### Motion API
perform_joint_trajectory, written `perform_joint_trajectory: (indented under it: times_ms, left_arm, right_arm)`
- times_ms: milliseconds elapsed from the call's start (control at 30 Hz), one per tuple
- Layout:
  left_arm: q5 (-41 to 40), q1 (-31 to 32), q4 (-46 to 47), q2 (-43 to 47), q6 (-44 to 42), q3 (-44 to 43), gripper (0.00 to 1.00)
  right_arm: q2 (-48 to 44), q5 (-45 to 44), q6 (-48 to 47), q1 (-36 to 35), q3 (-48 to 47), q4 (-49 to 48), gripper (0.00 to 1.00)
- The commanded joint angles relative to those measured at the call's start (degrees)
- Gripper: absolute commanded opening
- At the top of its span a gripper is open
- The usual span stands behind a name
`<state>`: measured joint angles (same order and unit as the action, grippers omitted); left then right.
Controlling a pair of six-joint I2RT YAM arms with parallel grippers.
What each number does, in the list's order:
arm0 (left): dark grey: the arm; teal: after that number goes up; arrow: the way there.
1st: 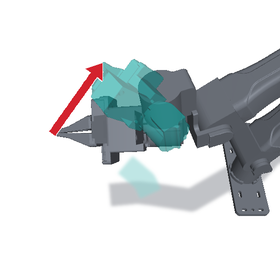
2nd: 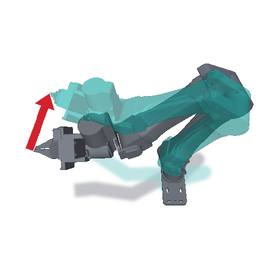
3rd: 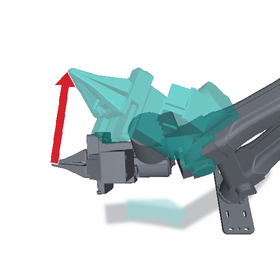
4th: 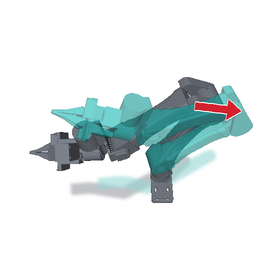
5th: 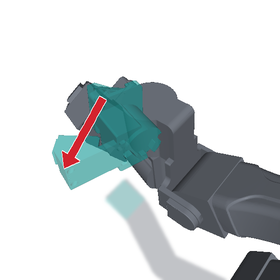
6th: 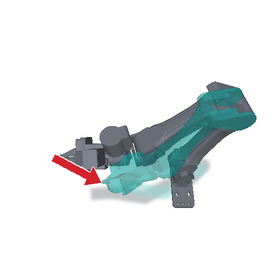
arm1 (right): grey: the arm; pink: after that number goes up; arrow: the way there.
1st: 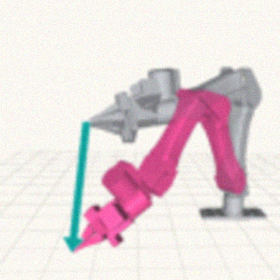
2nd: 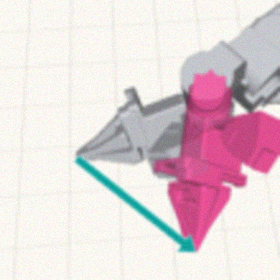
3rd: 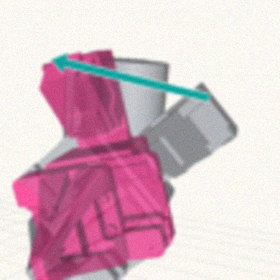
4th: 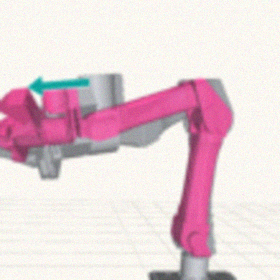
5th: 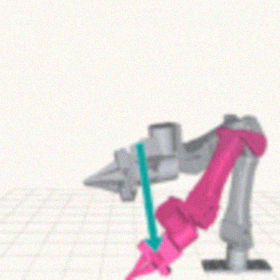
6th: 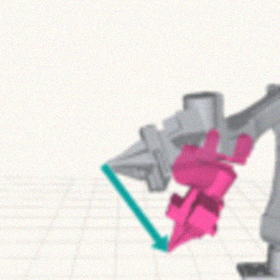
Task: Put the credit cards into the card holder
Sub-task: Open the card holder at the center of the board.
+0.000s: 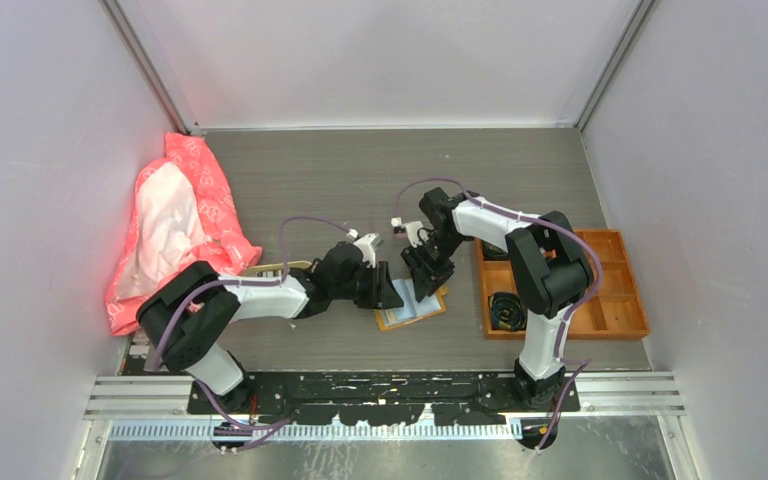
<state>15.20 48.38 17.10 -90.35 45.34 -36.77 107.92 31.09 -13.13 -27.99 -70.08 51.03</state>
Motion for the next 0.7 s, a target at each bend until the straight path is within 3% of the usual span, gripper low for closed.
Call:
perform_joint_trajectory:
  times_ms: [0,667]
  left_arm:
    - [0.46,0.23,2.73,-2.14,0.79,-2.11,0.42]
    - [4.57,0.53,17.04,-12.7,3.56,-8.23,0.44]
  right_arm:
    - [-1.66,-0.01,0.55,0.32,-1.16,-0.25,0.46]
    - [-14.08,0.57,2.88,8.52,1.07,-5.34,0.48]
